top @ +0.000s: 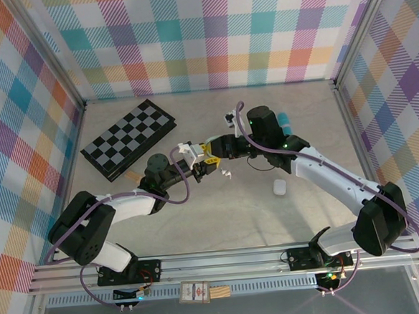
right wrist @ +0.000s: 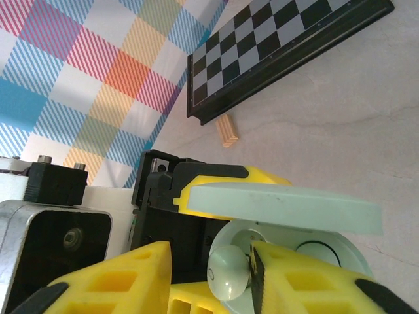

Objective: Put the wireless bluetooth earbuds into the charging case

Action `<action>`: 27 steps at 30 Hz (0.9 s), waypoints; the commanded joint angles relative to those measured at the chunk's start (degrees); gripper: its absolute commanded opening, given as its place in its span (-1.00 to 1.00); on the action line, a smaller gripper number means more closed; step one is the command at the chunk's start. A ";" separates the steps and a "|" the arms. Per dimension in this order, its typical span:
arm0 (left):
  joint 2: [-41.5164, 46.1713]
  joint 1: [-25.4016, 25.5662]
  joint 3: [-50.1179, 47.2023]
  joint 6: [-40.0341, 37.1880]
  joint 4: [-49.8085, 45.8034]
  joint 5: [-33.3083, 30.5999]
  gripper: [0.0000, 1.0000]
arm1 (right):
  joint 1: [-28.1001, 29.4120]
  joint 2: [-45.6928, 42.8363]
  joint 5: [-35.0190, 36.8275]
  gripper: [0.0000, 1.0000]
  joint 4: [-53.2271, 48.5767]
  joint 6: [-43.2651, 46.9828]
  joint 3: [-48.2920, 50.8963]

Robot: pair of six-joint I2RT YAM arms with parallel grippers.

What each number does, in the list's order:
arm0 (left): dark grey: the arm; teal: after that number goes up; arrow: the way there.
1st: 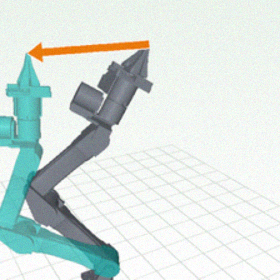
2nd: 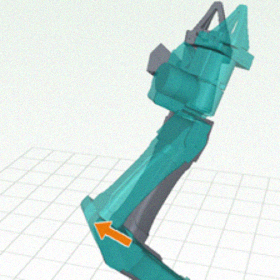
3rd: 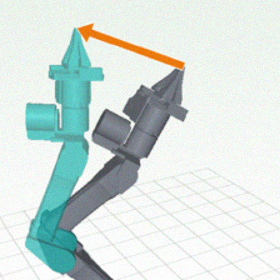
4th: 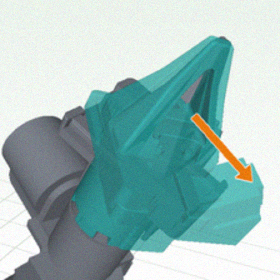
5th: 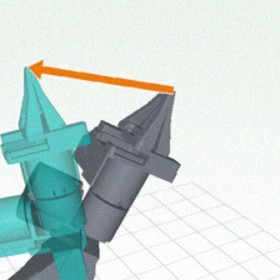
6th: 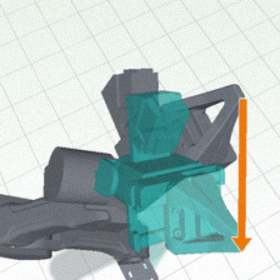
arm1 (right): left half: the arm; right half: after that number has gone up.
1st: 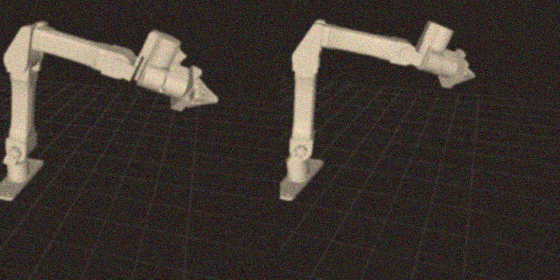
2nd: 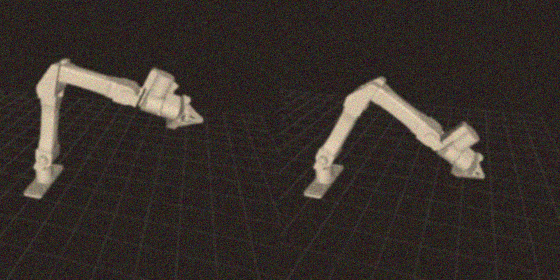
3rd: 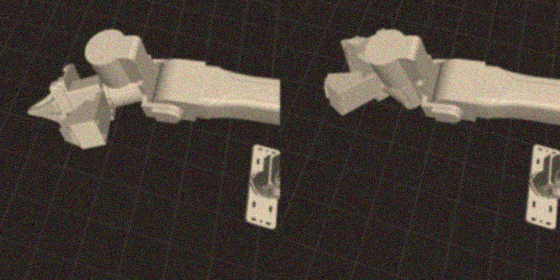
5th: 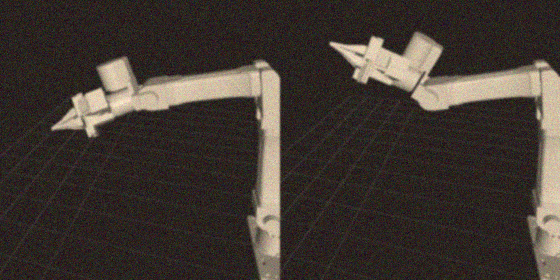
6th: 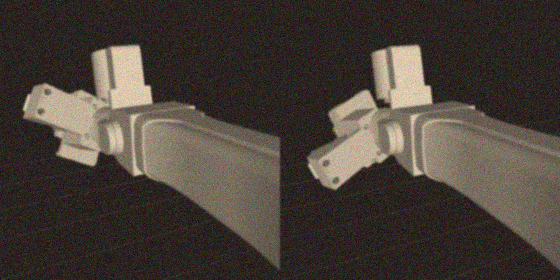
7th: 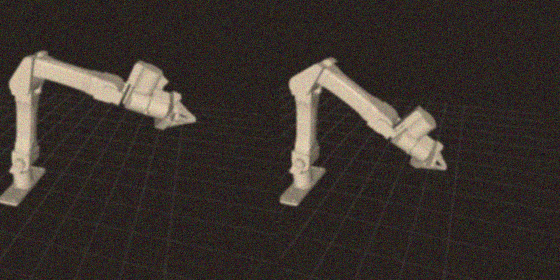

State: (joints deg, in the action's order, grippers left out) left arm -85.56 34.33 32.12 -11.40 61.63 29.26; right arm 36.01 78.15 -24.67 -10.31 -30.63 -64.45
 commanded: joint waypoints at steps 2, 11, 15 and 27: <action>0.03 0.48 1.17 -0.45 3.59 0.31 -0.35 | -0.23 -2.77 1.27 -0.08 -1.68 2.13 -0.85; 1.13 0.48 0.49 -3.09 1.82 0.94 -0.34 | -0.23 -7.30 4.52 0.01 -2.02 4.89 -0.33; 2.50 0.39 -0.02 -5.45 -0.74 2.57 -0.34 | -0.17 -8.25 10.24 0.07 -2.29 6.30 -1.33; 3.80 0.39 -0.30 -5.74 -1.51 3.06 -0.33 | -0.31 6.11 14.95 0.12 -20.79 12.54 -17.59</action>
State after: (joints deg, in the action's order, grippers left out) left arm -83.37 34.37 32.10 -16.14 59.64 31.64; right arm 35.94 82.98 -10.24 -24.21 -21.06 -80.01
